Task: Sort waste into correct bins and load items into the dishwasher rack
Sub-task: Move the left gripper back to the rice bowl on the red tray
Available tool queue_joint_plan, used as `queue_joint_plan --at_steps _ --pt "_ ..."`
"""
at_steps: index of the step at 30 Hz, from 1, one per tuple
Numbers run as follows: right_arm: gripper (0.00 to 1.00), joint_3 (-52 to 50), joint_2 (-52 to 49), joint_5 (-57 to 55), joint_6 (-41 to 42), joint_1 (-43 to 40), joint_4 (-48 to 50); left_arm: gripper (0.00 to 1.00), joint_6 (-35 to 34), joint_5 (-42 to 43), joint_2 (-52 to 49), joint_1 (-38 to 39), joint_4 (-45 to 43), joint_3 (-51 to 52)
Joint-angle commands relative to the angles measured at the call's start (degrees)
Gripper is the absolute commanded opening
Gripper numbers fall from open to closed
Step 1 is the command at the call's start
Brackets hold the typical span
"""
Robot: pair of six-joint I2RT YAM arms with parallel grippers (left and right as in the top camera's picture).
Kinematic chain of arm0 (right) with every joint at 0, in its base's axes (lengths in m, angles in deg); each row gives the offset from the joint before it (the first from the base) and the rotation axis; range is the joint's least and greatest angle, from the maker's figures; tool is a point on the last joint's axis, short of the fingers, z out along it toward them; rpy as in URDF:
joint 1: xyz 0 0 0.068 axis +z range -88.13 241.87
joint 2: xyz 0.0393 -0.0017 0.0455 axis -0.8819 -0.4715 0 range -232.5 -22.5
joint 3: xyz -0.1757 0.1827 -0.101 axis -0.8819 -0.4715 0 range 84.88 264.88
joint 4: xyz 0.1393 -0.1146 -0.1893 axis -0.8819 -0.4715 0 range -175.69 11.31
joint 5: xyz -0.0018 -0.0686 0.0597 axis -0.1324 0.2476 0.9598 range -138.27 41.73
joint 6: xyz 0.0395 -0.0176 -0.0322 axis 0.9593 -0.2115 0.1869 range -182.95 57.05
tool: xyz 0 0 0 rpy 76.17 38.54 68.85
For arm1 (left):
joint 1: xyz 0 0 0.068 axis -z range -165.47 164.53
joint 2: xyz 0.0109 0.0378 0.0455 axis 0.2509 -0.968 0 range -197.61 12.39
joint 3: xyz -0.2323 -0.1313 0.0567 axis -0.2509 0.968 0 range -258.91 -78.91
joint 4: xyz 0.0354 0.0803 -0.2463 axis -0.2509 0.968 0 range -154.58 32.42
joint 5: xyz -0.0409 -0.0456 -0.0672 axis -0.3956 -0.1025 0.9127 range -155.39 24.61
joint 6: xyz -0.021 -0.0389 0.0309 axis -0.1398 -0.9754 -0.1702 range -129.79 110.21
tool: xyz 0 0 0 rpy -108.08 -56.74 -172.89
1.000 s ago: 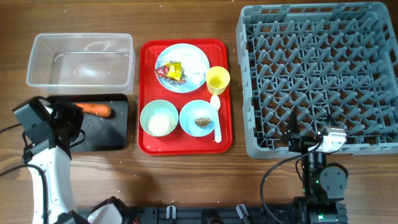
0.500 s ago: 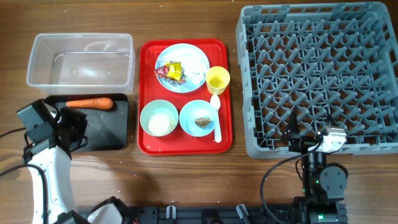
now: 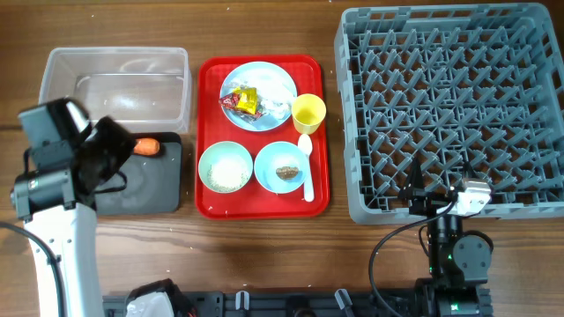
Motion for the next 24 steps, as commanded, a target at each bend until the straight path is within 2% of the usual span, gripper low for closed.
queue_joint_plan --at_steps 1,6,11,18,24 --pt "1.0 -0.04 -0.07 -0.57 0.46 -0.24 0.24 0.04 0.44 -9.29 0.61 10.43 1.92 -4.83" --pt "1.0 -0.04 -0.07 -0.57 0.44 -0.24 0.24 0.04 -2.75 -17.59 -1.07 22.62 1.79 -4.92" --pt "1.0 -0.04 -0.07 -0.57 0.46 -0.24 0.24 0.04 -2.69 -18.29 -7.76 30.49 0.63 -4.92" --pt "1.0 -0.04 -0.07 -0.57 0.44 -0.24 0.24 0.04 -2.62 -18.27 -20.04 35.39 -1.97 -4.92" --pt "1.0 -0.04 -0.07 -0.57 0.44 -0.24 0.24 0.04 -2.49 -18.23 -26.47 37.66 -3.56 -4.92"
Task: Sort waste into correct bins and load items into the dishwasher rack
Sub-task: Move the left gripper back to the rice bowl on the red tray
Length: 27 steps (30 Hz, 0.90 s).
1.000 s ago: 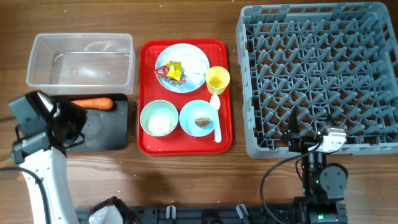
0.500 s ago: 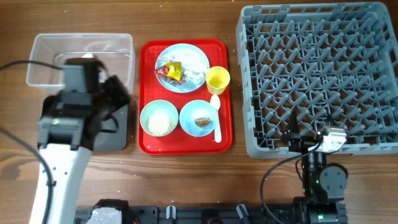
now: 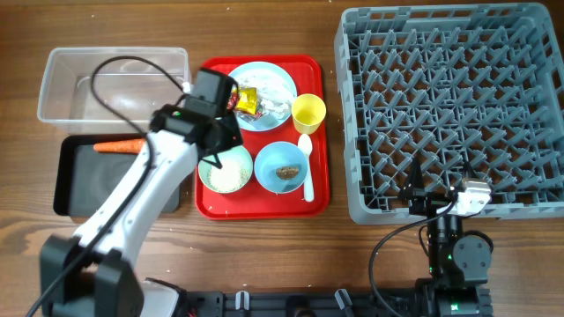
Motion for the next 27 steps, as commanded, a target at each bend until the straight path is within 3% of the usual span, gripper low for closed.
queue_joint_plan --at_steps 1,15,19,25,27 --pt "1.0 -0.04 -0.07 -0.57 0.44 -0.24 0.24 0.04 -0.61 -1.36 -3.15 1.62 -1.18 -0.7" --pt "1.0 -0.04 -0.07 -0.57 0.44 -0.24 0.24 0.08 -5.6 -1.38 -6.91 5.11 -3.34 -0.68" --pt "1.0 -0.04 -0.07 -0.57 0.42 -0.24 0.24 0.12 -5.6 -1.38 -7.72 5.09 -3.56 -0.68" --pt "1.0 -0.04 -0.07 -0.55 0.46 -0.24 0.24 0.26 -8.39 -0.87 -8.33 5.38 -3.89 -0.68" --pt "1.0 -0.04 -0.07 -0.57 0.46 -0.24 0.24 0.26 -8.59 -0.87 -8.39 5.6 -3.89 -0.68"
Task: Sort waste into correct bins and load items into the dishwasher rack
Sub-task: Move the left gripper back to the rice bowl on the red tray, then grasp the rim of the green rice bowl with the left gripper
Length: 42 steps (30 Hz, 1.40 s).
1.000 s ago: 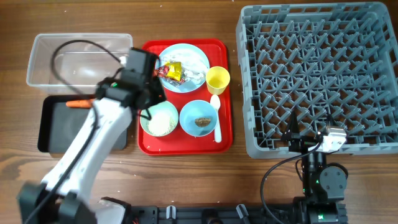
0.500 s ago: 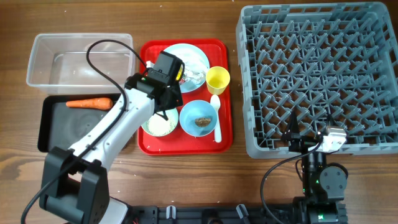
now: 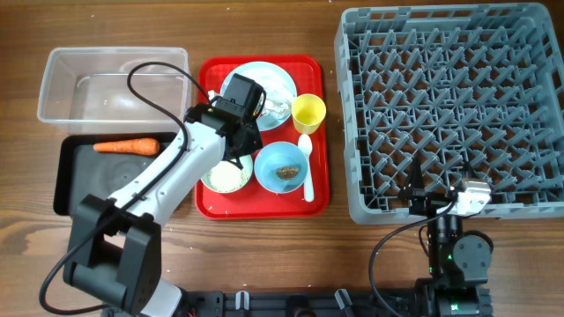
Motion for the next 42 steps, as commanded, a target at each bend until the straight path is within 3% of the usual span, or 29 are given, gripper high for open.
queue_joint_plan --at_steps 1,7,11,19,22,25,26,27,28,34,36,39,42 --pt "1.0 -0.04 -0.07 -0.57 0.39 -0.24 0.24 0.26 -2.19 -0.68 -0.92 0.9 -0.17 -0.68" --pt "1.0 -0.04 -0.07 -0.57 0.42 -0.24 0.24 0.26 -2.16 -0.72 -0.96 2.4 -0.17 -0.66" --pt "1.0 -0.04 -0.07 -0.57 0.42 -0.24 0.24 0.38 -2.14 -0.74 -0.96 2.71 -0.2 -0.68" --pt "1.0 -0.04 -0.07 -0.57 0.42 -0.24 0.24 0.42 -2.19 -0.44 -0.96 2.6 -1.51 -0.68" --pt "0.99 -0.04 -0.07 -0.57 0.42 -0.24 0.24 0.59 -2.19 2.78 -0.96 2.45 -1.66 -0.68" --pt "0.99 -0.04 -0.07 -0.57 0.39 -0.24 0.24 0.67 -2.16 4.68 -0.96 1.27 -1.73 -0.68" --pt "1.0 -0.04 -0.07 -0.57 0.44 -0.24 0.24 0.77 -2.16 4.7 -0.96 0.72 -1.73 -0.68" --pt "1.0 -0.04 -0.07 -0.57 0.44 -0.24 0.24 0.95 -2.14 4.9 -0.96 0.2 -1.7 -0.68" --pt "1.0 -0.04 -0.07 -0.57 0.42 -0.24 0.24 1.0 -2.14 5.18 -0.96 -0.35 -1.68 -0.68" --pt "1.0 -0.04 -0.07 -0.57 0.44 -0.24 0.24 1.0 -2.12 7.91 -0.96 -3.39 -2.16 -0.68" --pt "1.0 -0.04 -0.07 -0.57 0.42 -0.24 0.24 0.87 -2.12 7.87 -0.96 -4.09 -2.36 -0.68" --pt "1.0 -0.04 -0.07 -0.57 0.42 -0.24 0.24 0.55 -2.16 7.89 -0.96 -4.15 -2.29 -0.63" --pt "1.0 -0.04 -0.07 -0.57 0.42 -0.24 0.24 0.44 -2.21 7.69 -0.98 -3.04 -2.32 -0.5"
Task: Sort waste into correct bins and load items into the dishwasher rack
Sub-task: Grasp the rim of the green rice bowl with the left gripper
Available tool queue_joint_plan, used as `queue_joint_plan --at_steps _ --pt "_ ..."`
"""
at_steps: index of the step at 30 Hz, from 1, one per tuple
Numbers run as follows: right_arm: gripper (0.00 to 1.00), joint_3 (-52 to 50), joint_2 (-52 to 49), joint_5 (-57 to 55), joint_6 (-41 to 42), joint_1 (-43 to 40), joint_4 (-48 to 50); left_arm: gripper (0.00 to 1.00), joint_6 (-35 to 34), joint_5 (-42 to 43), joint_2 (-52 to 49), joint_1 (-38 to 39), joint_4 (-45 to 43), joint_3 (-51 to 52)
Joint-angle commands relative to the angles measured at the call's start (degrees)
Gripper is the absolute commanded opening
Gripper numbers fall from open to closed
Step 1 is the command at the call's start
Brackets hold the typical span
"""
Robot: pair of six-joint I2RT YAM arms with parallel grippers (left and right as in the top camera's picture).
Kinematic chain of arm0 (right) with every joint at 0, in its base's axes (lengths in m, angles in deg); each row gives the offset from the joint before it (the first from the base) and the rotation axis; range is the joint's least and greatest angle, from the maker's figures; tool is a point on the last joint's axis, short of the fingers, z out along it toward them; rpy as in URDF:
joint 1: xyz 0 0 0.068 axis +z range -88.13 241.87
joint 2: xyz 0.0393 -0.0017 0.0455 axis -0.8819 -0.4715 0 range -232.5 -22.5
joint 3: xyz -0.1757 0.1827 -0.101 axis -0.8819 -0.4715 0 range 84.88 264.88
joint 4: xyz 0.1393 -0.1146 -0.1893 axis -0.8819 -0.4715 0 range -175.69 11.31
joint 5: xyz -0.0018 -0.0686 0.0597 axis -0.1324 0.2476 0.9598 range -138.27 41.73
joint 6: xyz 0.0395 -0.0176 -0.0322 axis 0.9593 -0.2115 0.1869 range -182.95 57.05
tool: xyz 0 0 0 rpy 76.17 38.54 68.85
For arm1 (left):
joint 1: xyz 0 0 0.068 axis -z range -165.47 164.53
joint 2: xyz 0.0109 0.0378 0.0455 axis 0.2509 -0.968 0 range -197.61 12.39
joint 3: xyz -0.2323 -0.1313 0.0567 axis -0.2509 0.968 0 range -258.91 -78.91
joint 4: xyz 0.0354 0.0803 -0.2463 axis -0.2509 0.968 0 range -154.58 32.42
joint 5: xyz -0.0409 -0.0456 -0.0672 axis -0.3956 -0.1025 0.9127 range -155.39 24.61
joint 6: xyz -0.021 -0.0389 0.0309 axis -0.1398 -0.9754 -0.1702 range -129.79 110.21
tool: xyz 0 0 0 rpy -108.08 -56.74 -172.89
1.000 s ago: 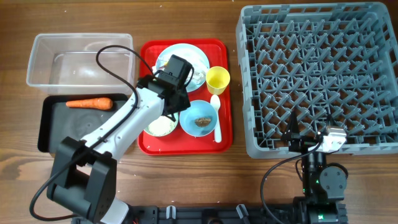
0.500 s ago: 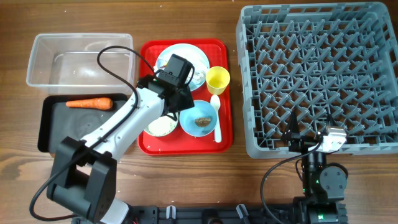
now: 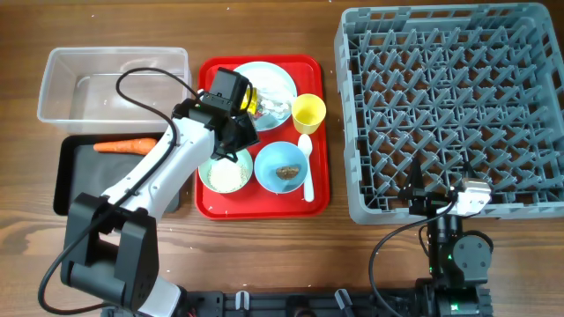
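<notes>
My left gripper (image 3: 240,113) hangs over the left part of the pale blue plate (image 3: 275,81) on the red tray (image 3: 262,208). Its fingers are hidden under the wrist. A yellow wrapper (image 3: 252,102) and a crumpled clear wrapper (image 3: 278,108) lie on the plate just right of it. Also on the tray are a yellow cup (image 3: 308,112), a bowl of rice (image 3: 226,174), a blue bowl with brown scraps (image 3: 281,167) and a white spoon (image 3: 306,169). A carrot (image 3: 123,146) lies in the black bin (image 3: 79,180). My right gripper (image 3: 413,187) rests at the front edge of the grey dishwasher rack (image 3: 449,106).
A clear plastic bin (image 3: 113,84) stands behind the black bin at the far left. My left arm (image 3: 154,180) slants across the black bin's right side. A cable (image 3: 145,75) loops over the clear bin.
My left gripper has shifted a little to the left over the plate, uncovering more of the rice bowl. The wrappers, carrot and right arm have not moved.
My left gripper was over the black bin with the carrot at its tip. Then the carrot lay loose in that bin and the gripper was at the red tray's left edge. After that it stood over the plate, where it still hangs.
</notes>
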Motion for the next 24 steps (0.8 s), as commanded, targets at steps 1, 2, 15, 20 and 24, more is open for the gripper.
queue_joint_plan --at_steps 1,2,15,20,24 --pt "1.0 -0.04 -0.07 -0.57 0.46 -0.24 0.24 0.42 -0.48 -0.04 -0.72 1.44 -0.11 -0.44" --pt "1.0 -0.04 -0.07 -0.57 0.44 -0.24 0.24 0.42 -1.84 -1.33 -0.72 1.95 0.04 -0.28" --pt "1.0 -0.04 -0.07 -0.57 0.46 -0.24 0.24 0.4 -10.34 -6.88 -1.51 3.89 -1.07 3.26" --pt "1.0 -0.04 -0.07 -0.57 0.44 -0.24 0.24 0.39 -10.54 -6.82 -4.31 3.89 -1.95 3.26" --pt "1.0 -0.04 -0.07 -0.57 0.44 -0.24 0.24 0.37 -10.54 -6.67 -6.29 3.87 -2.99 3.26"
